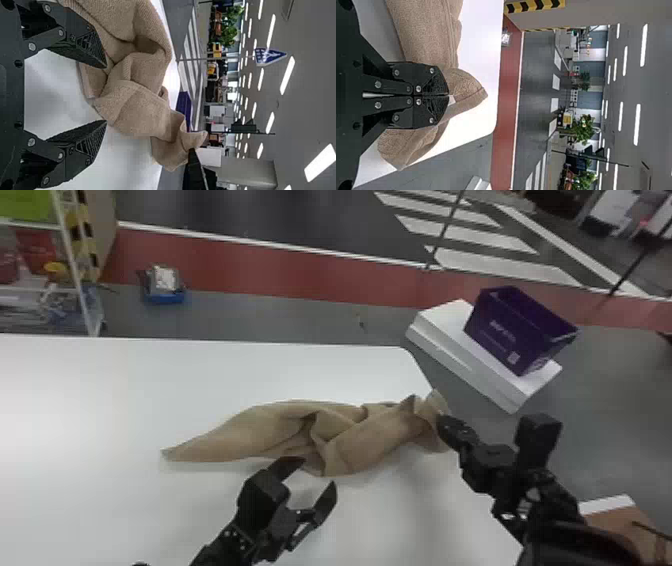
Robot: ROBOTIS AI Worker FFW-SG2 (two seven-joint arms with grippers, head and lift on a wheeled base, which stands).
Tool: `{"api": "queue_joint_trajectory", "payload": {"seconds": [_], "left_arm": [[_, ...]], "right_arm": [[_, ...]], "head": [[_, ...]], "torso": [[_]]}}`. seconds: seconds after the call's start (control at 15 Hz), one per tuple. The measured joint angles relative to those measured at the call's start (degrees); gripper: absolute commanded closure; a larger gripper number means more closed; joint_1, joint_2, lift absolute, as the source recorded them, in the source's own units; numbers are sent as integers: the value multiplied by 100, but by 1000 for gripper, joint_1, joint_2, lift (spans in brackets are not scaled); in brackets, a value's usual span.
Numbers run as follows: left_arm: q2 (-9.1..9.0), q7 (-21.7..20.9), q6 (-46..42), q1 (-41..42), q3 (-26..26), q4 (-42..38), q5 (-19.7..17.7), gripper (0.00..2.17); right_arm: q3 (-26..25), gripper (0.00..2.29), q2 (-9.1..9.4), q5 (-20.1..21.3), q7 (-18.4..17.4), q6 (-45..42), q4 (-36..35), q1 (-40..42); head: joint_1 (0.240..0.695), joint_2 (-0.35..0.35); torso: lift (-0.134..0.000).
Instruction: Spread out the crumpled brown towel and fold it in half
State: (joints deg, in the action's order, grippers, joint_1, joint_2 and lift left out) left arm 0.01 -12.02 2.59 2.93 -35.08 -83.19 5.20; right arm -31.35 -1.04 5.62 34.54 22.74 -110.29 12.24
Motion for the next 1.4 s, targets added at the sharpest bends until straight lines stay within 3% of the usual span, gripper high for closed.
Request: {"api": "queue_joint_trajectory", "payload": {"seconds": [0.47, 0.93, 1.13, 1.4], "left_arm": [[-1, 127, -192, -255, -237, 459, 86, 495], [-1, 563, -693, -503, -563, 974, 25, 545], [-1, 801, -899, -583, -635, 1159, -13, 805], [-1, 835, -1022, -599, -668, 1190, -94, 1649]], "right_arm": [[5, 1359, 8, -1, 8, -1, -126, 124], [44, 1359, 8, 0, 8, 7, -118, 135], [49, 1359, 7, 0, 8, 7, -96, 130], [42, 1359, -7, 0, 9, 7, -60, 125]], "head": [[695, -350], [695, -350], [695, -350], [695, -350]], "torso": [[-124], [-124], [-124], [-124]]}}
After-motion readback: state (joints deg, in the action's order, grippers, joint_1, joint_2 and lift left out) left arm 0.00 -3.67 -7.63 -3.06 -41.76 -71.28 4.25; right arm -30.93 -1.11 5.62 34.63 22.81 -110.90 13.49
